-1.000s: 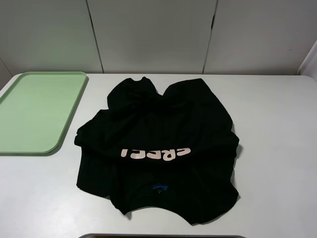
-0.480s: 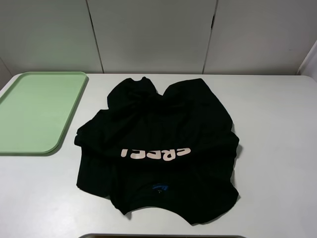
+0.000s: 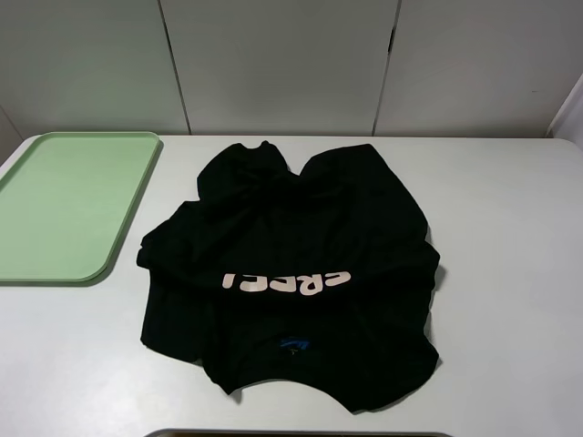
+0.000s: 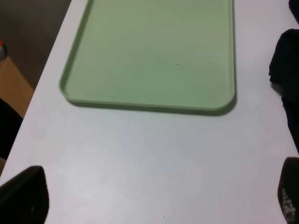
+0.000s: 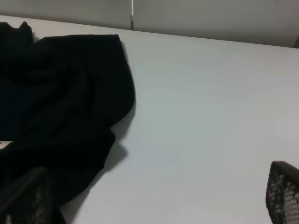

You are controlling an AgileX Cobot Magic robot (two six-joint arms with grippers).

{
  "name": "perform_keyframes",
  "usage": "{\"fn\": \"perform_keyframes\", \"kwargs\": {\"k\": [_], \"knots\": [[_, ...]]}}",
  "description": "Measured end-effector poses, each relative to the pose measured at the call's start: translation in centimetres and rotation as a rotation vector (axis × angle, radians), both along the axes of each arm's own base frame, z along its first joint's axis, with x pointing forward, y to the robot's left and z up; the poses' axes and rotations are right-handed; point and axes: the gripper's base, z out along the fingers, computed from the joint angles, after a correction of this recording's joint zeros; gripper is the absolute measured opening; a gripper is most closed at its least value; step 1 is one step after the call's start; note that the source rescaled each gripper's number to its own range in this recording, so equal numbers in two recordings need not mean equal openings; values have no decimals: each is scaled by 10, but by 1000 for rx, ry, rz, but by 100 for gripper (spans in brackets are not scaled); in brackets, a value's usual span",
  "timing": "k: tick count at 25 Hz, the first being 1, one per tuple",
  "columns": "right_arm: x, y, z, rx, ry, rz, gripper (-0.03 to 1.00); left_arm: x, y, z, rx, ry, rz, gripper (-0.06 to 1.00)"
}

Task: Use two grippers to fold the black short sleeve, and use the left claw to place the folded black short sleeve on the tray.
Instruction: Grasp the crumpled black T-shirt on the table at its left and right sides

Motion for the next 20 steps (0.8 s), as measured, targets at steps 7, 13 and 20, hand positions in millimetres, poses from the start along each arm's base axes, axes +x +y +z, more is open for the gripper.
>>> {"fn": "perform_keyframes", "kwargs": {"k": [7, 13, 20], "knots": [[1, 0, 0, -31, 2, 16, 100, 1, -8, 0, 0, -4, -108, 98], [24, 7, 31, -134, -5, 147, 100, 17, -22, 26, -7, 32, -334, 97], [97, 33, 57, -276, 233, 300, 100, 62, -33, 74, 21, 163, -535, 97]]}}
